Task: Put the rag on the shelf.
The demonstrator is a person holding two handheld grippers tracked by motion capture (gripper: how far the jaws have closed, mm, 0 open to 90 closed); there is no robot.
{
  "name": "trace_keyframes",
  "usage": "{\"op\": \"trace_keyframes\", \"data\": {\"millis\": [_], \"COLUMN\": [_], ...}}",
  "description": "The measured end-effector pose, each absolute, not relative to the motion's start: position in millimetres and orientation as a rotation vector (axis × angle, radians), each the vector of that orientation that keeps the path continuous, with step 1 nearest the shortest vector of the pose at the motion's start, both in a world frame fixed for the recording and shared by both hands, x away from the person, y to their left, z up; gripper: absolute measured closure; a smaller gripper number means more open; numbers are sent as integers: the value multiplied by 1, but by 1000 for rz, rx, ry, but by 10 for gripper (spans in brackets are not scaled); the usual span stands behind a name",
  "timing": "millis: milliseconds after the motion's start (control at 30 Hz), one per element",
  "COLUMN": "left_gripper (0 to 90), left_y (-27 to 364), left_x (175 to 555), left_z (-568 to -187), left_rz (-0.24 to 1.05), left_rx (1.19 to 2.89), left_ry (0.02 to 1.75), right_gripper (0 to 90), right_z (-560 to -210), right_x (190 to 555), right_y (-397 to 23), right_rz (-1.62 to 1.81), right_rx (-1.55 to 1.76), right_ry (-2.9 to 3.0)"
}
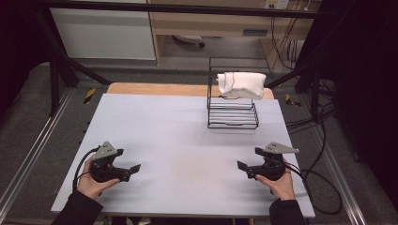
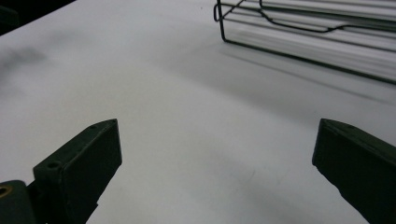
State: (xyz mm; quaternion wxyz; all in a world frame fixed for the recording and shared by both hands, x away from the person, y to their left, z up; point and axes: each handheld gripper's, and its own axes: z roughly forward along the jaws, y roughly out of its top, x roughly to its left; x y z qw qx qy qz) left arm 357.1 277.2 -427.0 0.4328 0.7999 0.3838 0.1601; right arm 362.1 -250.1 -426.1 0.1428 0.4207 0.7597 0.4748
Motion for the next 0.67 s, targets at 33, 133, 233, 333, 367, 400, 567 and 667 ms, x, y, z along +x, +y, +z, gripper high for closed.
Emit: {"op": "trace_keyframes", "data": {"millis": [33, 133, 233, 333, 367, 400, 567, 667], "left_gripper": [46, 46, 47, 49, 49, 49, 49, 49], "left_y": [278, 280, 281, 283, 284, 284, 284, 285], "left_x": [357, 356, 355, 355, 355, 355, 354, 354], "left_z": [-428, -432, -436, -439, -440, -440, -442, -442], "left_rz": [398, 397, 394, 401, 400, 400, 392, 391], "left_rx": [1999, 1996, 2003, 2007, 2005, 2003, 2009, 2007], "left_ry": [955, 951, 956, 966, 965, 964, 965, 967], "right_gripper": [15, 16, 16, 16, 16, 16, 16, 16], "right_z": [-428, -435, -441, -444, -445, -446, -448, -448], "right_x": [361, 358, 355, 353, 352, 352, 352, 351], "right_y": [-251, -254, -255, -256, -256, -256, -256, -256], "right_rz": [1364, 1360, 1334, 1330, 1328, 1326, 1314, 1316], "right_rx": [1223, 1221, 1219, 1224, 1223, 1229, 1224, 1228], "right_ry": [2195, 2200, 2218, 2228, 2229, 2232, 2247, 2247]}}
